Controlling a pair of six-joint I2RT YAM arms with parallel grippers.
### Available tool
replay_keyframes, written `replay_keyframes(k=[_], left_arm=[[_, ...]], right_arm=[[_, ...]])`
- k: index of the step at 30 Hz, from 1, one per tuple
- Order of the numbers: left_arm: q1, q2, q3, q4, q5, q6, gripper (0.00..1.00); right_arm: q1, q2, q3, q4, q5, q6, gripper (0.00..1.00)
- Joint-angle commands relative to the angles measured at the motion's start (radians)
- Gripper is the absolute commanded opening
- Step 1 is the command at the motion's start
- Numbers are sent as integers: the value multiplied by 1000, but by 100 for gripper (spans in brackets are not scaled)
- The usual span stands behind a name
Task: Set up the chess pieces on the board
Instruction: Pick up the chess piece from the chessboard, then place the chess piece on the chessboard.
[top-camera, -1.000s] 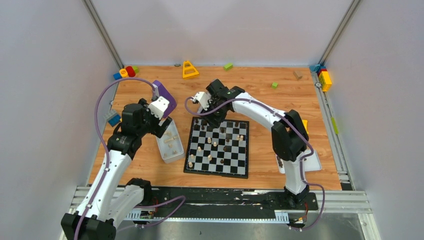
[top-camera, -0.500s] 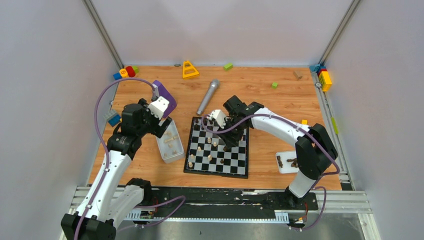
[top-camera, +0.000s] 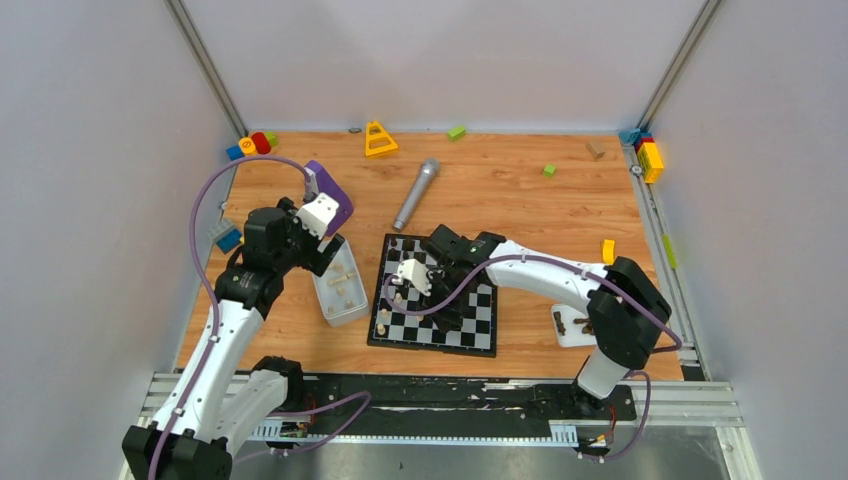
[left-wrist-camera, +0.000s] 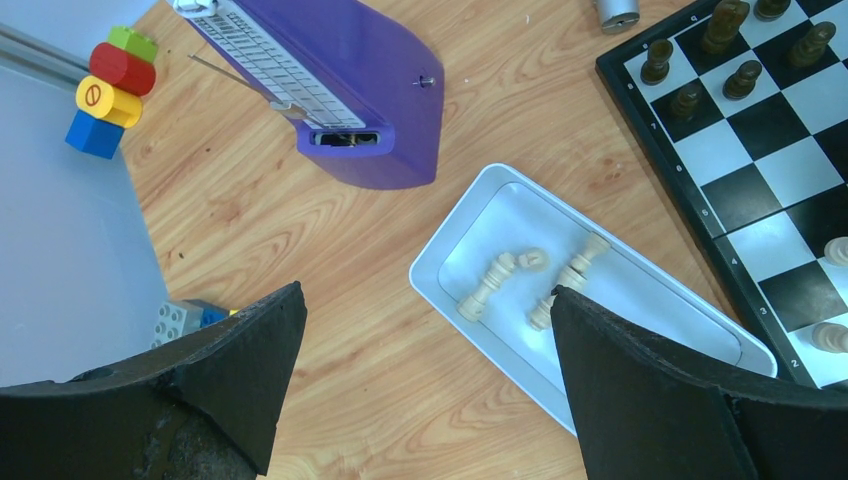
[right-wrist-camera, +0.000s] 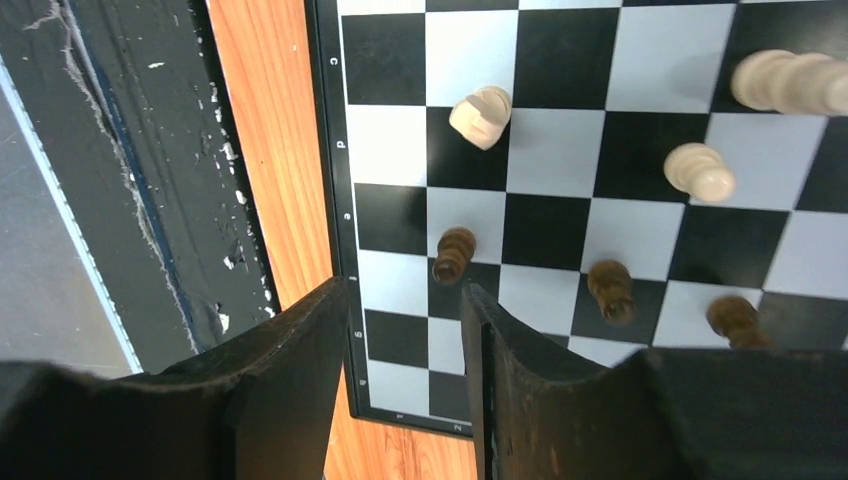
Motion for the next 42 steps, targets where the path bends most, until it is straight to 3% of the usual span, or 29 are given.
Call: replay_keyframes(k=[1,10,21,30,42], left_arm=[[5,1,2,31,-2,-9,100],[6,0,-2,34,0,-8,100],[6,-1,-3,36,-2,-6,100],[6,-5,-3,35,-2,-8,100],[7,-11,0,31,0,-10,100]], right_arm=[[21,51,3,49,20,-30,47],[38,85,9,72,61,-34,44],[33,88,42,56,91,-63,0],[-57,83,218,14,163,-84,0],[-212,313,517,8,188,-20,0]])
